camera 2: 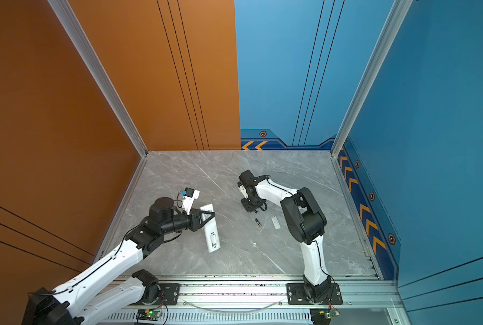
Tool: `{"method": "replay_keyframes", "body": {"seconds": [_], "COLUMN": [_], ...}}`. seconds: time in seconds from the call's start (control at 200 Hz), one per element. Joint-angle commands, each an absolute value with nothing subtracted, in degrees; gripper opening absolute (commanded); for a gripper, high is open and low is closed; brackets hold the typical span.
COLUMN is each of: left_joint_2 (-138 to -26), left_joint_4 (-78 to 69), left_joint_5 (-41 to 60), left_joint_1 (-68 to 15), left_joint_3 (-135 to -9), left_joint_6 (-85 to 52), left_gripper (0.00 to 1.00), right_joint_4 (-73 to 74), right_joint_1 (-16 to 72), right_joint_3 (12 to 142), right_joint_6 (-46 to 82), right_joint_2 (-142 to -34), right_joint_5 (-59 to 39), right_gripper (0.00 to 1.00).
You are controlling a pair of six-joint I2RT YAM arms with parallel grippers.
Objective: Load the batteries into the remote control
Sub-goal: 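Lower the right gripper and close it on the AA battery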
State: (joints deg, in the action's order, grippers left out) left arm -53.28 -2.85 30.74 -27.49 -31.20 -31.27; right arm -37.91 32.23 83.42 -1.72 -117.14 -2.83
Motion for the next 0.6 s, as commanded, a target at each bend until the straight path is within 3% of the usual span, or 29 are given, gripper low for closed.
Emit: {"method": "replay_keyframes", "body": {"seconds": [0.0, 0.596], "left_joint_2": [-53.57, -54.91], "left_joint_4": [-4.18, -5.40], "left_joint_5": [32.35, 32.17], "left_joint_1": [-27.59, -27.60], "left_joint_3": [-32.64, -32.58], "left_joint_6": [-30.41, -31.10], "left_gripper": [0.00, 0.00], "right_joint_4": [-38.19, -37.71], "right_joint_1": [31.82, 31.51], "right_joint_3": [83.46, 82.49], "right_joint_6": [-2.09, -1.73], "right_joint_2": [-117.80, -117.42], "right_joint_5": [-3.45, -3.27], "right_gripper": [0.30, 0.18]}}
